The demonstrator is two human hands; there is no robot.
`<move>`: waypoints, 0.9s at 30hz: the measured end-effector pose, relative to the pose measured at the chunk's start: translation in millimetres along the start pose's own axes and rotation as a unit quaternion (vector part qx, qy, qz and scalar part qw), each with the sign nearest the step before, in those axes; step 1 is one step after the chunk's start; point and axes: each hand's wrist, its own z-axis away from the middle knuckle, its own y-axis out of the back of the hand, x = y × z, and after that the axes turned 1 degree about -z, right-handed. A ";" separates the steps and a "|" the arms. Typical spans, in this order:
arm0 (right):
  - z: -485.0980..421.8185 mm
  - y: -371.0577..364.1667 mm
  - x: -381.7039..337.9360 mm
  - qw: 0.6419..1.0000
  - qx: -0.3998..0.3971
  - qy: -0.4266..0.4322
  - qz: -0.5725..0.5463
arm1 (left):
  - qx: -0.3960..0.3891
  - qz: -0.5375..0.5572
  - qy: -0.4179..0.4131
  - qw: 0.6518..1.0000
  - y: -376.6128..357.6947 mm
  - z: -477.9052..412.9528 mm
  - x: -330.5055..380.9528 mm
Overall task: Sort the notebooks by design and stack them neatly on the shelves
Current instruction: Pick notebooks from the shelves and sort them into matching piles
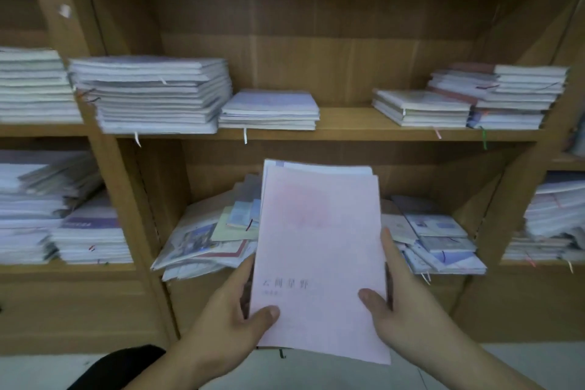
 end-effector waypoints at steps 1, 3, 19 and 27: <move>9.9 0.7 -6.9 1.000 0.016 0.023 -0.010 | 0.005 0.003 -0.013 1.000 3.9 8.3 4.7; 24.3 2.6 -22.3 0.998 0.048 0.038 -0.032 | 0.022 0.005 -0.041 0.999 11.5 19.6 16.8; -119.4 78.8 -203.9 0.967 0.215 0.098 -0.101 | 0.190 0.034 -0.108 0.975 113.8 -103.2 161.3; -194.3 87.2 -216.0 0.958 0.204 -0.002 -0.201 | 0.326 0.059 -0.089 0.939 119.2 -159.5 166.8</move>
